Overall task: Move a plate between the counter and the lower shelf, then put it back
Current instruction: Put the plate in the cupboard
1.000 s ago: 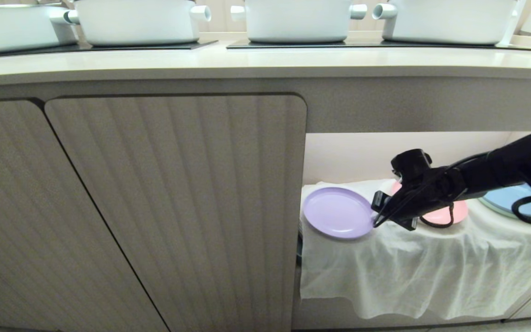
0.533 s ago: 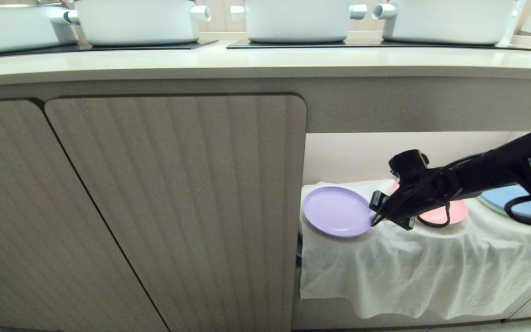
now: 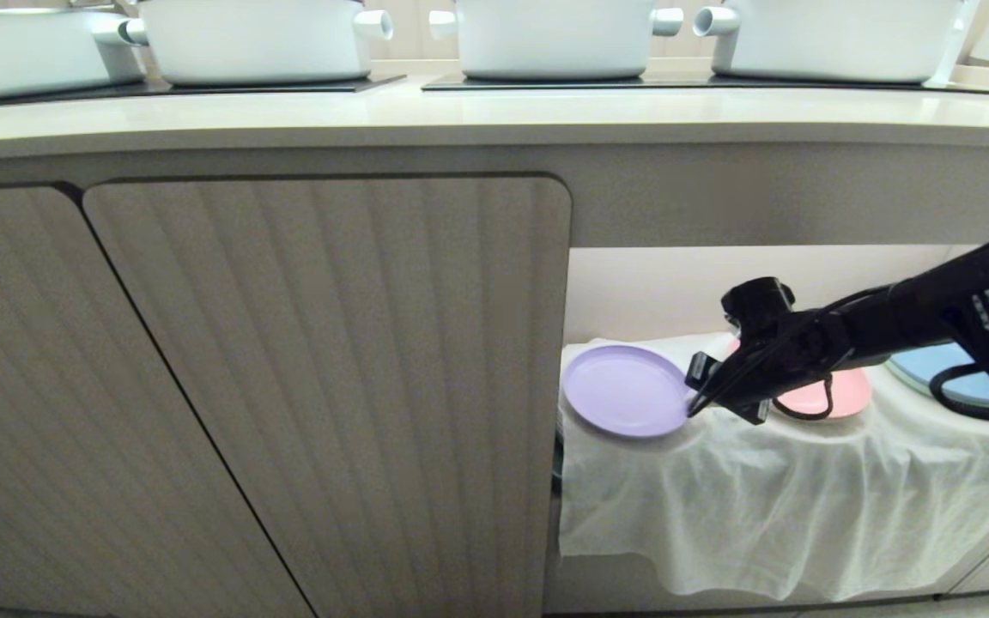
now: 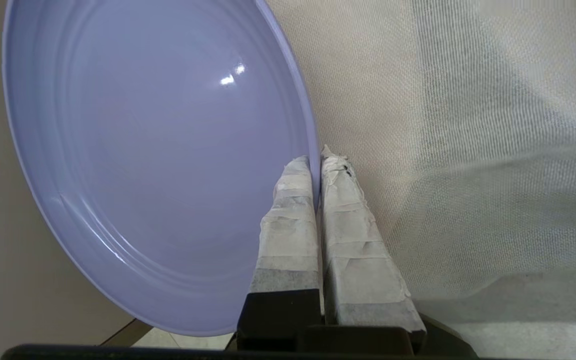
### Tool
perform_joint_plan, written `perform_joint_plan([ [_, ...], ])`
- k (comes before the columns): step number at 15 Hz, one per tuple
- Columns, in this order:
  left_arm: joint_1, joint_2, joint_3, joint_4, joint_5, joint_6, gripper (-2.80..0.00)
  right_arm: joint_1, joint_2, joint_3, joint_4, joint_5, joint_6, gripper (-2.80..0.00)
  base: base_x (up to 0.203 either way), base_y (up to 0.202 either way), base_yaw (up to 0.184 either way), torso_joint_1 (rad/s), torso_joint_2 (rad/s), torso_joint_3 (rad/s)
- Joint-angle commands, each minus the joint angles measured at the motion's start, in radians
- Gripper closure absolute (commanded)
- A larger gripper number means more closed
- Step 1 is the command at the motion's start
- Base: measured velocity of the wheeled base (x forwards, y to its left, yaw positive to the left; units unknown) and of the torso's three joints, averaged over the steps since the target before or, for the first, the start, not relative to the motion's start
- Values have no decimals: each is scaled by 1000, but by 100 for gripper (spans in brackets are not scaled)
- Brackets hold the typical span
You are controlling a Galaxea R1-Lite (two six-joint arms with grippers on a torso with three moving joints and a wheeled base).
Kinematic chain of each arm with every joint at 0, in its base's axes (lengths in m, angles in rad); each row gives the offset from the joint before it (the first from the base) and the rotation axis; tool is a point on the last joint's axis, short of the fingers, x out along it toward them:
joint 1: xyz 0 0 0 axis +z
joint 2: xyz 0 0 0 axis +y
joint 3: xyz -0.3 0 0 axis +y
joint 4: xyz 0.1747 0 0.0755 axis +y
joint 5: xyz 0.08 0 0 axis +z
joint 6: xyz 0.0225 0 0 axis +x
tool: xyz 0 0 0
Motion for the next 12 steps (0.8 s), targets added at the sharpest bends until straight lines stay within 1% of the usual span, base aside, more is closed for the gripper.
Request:
perform_joint_plan([
  [1,0,1,0,0,1,-1,0,1,5,-10,2,1,4,0,0,0,0,0,0,0],
  [12,1,1,0,0,1,-1,0,-2,19,-9,4,1,4,0,0,0,0,0,0,0],
])
